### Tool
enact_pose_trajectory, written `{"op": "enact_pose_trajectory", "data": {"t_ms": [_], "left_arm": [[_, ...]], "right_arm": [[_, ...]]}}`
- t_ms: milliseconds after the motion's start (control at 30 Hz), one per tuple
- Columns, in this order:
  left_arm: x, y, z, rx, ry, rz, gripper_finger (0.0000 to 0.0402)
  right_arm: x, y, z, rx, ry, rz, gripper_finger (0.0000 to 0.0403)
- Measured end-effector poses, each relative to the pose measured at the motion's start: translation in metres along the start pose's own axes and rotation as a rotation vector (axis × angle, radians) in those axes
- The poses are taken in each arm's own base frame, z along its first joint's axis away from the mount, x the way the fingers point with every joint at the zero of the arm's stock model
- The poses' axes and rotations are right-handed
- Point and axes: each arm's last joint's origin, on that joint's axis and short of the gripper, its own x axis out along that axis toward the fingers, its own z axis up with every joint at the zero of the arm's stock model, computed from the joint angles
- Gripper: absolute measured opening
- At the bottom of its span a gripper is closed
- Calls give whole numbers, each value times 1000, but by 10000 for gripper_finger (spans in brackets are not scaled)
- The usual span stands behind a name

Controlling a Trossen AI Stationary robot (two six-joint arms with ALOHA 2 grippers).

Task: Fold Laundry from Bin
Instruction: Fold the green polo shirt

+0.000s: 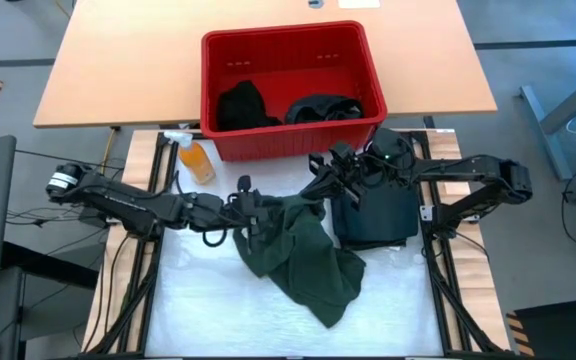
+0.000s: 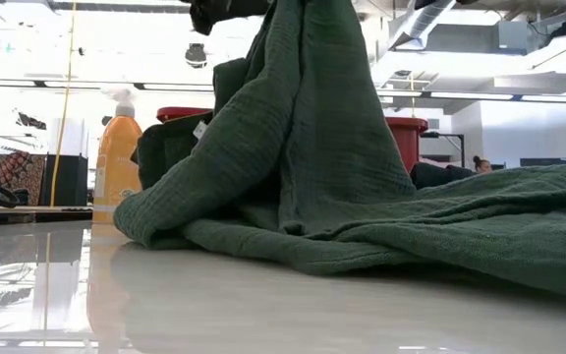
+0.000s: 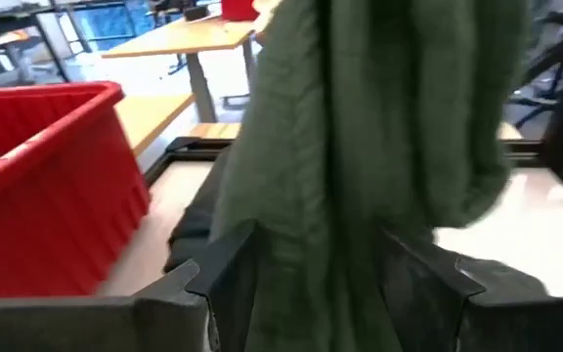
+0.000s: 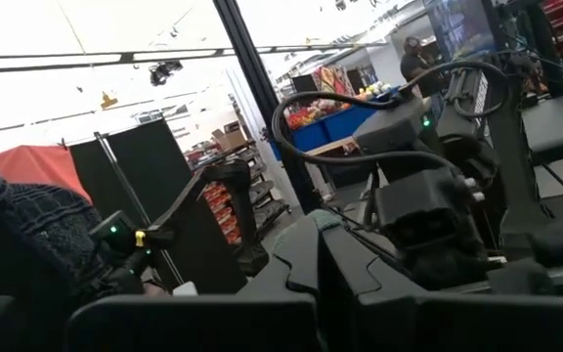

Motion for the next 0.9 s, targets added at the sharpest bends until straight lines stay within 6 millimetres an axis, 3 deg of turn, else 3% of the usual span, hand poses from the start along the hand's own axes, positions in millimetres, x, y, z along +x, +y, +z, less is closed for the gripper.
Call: {"op": "enact_pose_trajectory", "data": {"t_ms": [467,600,800,900], "left_arm": [[11,1,-10,-68,47,75,174],[14,0,-14,-118,54,87,133],[14,-1,-14,-123,61,42,19],[11,-1,-12,-122,57,19,8]], "right_arm": [[-1,-1,0,-7,6,-4,19],[-1,-1,-1,-14,10,-6,24],[0,0,-1,-14,14,0,22],[0,0,-2,-12,23,14,22]]}}
